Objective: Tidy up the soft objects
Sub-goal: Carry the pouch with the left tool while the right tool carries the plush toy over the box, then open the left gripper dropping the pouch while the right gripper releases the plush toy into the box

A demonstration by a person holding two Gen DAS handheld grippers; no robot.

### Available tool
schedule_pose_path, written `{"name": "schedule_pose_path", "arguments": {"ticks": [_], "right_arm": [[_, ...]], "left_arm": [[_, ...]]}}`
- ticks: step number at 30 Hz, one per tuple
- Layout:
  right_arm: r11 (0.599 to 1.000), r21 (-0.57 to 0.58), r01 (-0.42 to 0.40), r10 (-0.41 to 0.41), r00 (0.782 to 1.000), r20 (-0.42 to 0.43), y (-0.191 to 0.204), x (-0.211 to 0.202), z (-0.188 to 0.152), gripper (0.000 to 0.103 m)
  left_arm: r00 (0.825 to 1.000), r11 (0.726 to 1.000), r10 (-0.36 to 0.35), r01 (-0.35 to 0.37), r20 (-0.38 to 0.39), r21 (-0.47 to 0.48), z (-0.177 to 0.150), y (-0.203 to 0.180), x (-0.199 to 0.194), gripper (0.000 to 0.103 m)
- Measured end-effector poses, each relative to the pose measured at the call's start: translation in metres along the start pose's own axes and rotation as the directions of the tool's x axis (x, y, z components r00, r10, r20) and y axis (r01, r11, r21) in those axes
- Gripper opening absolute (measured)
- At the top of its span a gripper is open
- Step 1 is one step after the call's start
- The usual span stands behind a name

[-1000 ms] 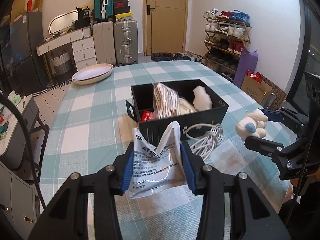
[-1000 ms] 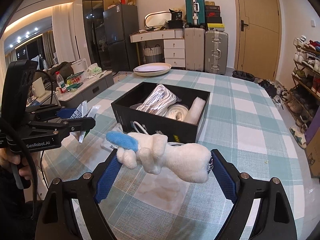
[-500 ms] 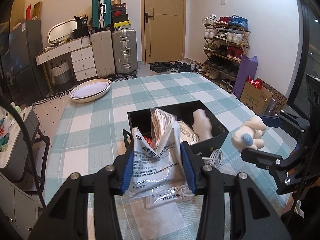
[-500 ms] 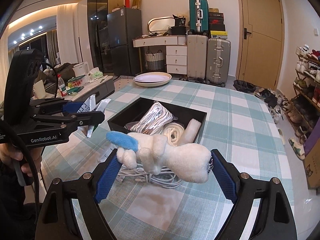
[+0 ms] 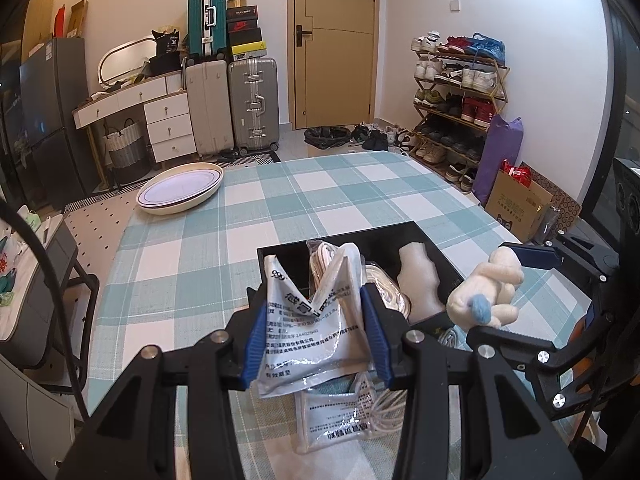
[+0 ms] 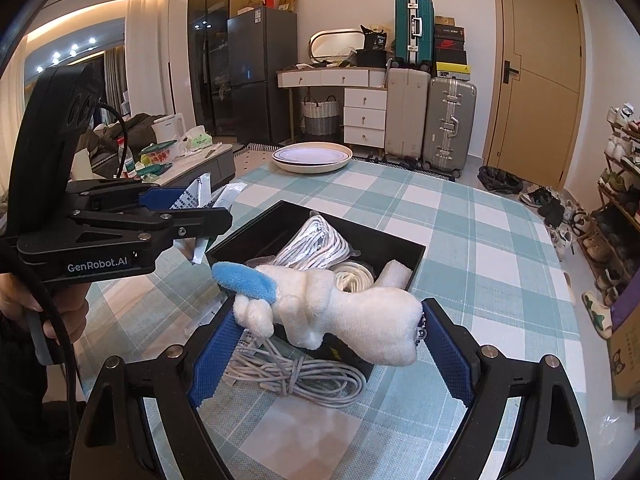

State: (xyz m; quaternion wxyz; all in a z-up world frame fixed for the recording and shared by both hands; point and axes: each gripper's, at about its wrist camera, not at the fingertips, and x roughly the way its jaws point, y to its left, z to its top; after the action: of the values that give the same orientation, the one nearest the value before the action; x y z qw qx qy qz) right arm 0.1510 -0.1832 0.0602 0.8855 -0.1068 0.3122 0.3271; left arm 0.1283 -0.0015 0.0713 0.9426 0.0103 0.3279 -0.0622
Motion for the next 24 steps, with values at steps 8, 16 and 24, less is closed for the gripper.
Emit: {"name": "schedule_pose_path", "arguments": {"ticks": [8, 16, 24], "right_arm": [[1.000, -0.015, 0.007, -0.007, 0.999, -0.033, -0.009, 0.021, 0.008, 0.089], [0.999, -0.046, 0.010, -0.014, 0.997, -0.070, -0.015, 0.046, 0.013, 0.089], [0.997, -0.074, 0.006, -0.013, 0.995, -0.098, -0.018, 0.064, 0.017, 0.089]], "left_arm": [[1.000, 1.000, 0.001, -0.001, -0.016, 0.000, 0.007, -0.001, 0.020, 0.043], [0.999, 1.000, 0.015, -0.014, -0.029, 0.011, 0.011, -0.002, 0.040, 0.043], [0.999, 1.000, 0.013, -0.012, -0.049, 0.008, 0.009, -0.002, 0.055, 0.043]]}}
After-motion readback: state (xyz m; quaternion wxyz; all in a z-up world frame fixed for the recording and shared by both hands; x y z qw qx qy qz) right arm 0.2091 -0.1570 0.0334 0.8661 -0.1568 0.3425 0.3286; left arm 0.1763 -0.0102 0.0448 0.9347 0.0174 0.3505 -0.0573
